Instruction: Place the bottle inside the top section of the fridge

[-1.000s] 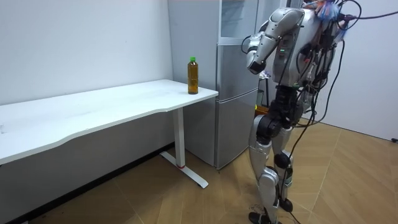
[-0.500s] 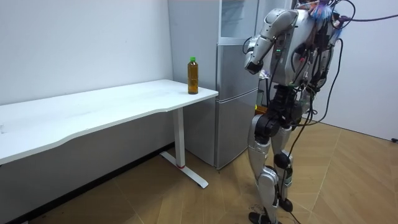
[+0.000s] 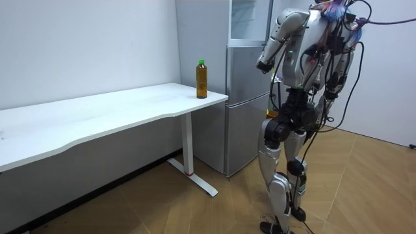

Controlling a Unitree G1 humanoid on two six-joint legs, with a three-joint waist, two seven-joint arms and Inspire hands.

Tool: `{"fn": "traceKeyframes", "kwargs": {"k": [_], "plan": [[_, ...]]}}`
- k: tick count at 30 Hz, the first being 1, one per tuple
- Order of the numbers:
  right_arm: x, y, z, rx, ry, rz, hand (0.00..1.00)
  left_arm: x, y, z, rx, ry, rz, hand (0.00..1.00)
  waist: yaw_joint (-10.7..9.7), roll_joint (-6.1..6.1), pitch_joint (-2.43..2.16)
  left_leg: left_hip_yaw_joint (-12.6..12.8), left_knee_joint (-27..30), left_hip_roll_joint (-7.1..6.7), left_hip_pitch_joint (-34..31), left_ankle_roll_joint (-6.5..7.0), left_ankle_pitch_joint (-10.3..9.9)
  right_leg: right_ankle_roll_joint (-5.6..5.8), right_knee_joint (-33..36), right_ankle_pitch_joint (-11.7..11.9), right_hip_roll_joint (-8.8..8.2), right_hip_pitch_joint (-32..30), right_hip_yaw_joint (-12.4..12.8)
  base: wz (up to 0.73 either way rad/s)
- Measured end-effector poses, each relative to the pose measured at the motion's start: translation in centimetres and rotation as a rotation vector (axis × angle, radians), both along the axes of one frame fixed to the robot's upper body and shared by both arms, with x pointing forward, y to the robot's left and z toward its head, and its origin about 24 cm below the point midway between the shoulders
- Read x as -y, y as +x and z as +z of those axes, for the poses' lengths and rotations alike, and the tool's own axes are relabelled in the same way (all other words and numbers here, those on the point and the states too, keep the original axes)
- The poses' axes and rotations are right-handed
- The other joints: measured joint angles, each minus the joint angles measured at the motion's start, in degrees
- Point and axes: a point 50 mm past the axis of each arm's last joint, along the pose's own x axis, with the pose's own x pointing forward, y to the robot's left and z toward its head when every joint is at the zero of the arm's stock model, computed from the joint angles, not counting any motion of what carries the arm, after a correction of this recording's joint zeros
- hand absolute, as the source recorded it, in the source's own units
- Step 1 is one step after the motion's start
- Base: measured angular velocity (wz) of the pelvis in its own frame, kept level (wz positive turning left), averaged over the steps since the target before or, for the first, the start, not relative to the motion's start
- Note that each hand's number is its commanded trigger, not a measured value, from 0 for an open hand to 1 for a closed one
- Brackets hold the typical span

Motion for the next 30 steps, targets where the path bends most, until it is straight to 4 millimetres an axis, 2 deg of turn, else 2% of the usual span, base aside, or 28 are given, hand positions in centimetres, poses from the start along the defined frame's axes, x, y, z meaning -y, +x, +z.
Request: {"fn": "traceKeyframes", "kwargs": {"k": [8, 11, 14, 15, 17, 21, 26, 30], "plan": [[0.6, -0.6, 0.0, -0.008, -0.002, -0.027, 0.00, -0.2, 0.2, -0.1, -0.004, 0.008, 0.018, 0.00, 0.72, -0.34, 0.15, -0.07, -0.08, 0.36, -0.03, -0.01, 0.00, -0.04, 0.06, 0.03, -0.16, 0.11, -0.67, 0.04], [0.6, -0.6, 0.0, -0.008, -0.003, -0.025, 0.00, -0.3, 0.2, -0.1, -0.003, 0.010, 0.022, 0.00, 0.84, -0.55, 0.23, -1.01, -0.15, 0.39, -0.31, -0.01, 0.01, -0.04, 0.06, 0.03, -0.20, 0.08, -1.53, 0.14], [0.5, -0.7, 0.0, -0.014, -0.006, -0.025, 0.00, -0.4, 0.3, -0.2, -0.002, 0.016, 0.026, 0.00, 1.79, -0.90, 0.15, -1.98, -0.13, 0.44, -0.72, -0.02, 0.01, -0.08, 0.04, 0.00, -0.25, 0.09, -2.57, 0.15], [0.5, -0.7, 0.0, -0.016, -0.009, -0.026, 0.00, -0.5, 0.2, -0.1, 0.002, 0.018, 0.028, 0.00, 2.22, -1.14, 0.25, -2.93, -0.16, 0.43, -0.91, -0.03, 0.01, -0.09, 0.07, 0.00, -0.28, 0.11, -3.12, 0.20], [0.4, -0.8, -0.1, -0.023, -0.017, -0.021, 0.00, -0.8, 0.1, -0.3, 0.003, 0.025, 0.041, 0.00, 3.73, -1.53, 0.27, -3.44, -0.18, 0.40, -1.15, -0.28, 0.17, -0.15, 0.02, 0.03, -0.29, 0.09, -3.57, 0.22], [-0.2, -1.0, -0.3, -0.033, -0.014, -0.021, 0.00, -1.3, 0.1, -0.4, -0.007, 0.018, 0.073, 0.00, 5.37, -2.69, 0.10, -6.25, -0.20, -0.09, -2.00, -0.56, 0.34, -0.27, -0.03, -0.06, -0.60, 0.53, -6.39, 0.36], [-0.3, -1.2, -0.3, -0.038, -0.026, 0.000, 0.00, -2.4, 0.7, -0.2, 0.018, 0.028, 0.151, 0.00, 7.13, -2.86, 0.05, -8.04, -0.04, -0.48, -2.43, -0.58, 0.36, -0.10, -0.04, -0.17, -1.14, 1.40, -8.76, 0.26], [-0.4, -1.4, -0.4, -0.046, -0.027, 0.011, 0.00, -3.8, 1.4, 0.1, 0.016, 0.002, 0.223, 0.00, 8.90, -3.49, -0.26, -9.32, 0.71, -0.51, -3.04, -0.57, 0.37, -0.13, 0.00, -0.20, -1.29, 1.39, -9.97, 0.14]]}}
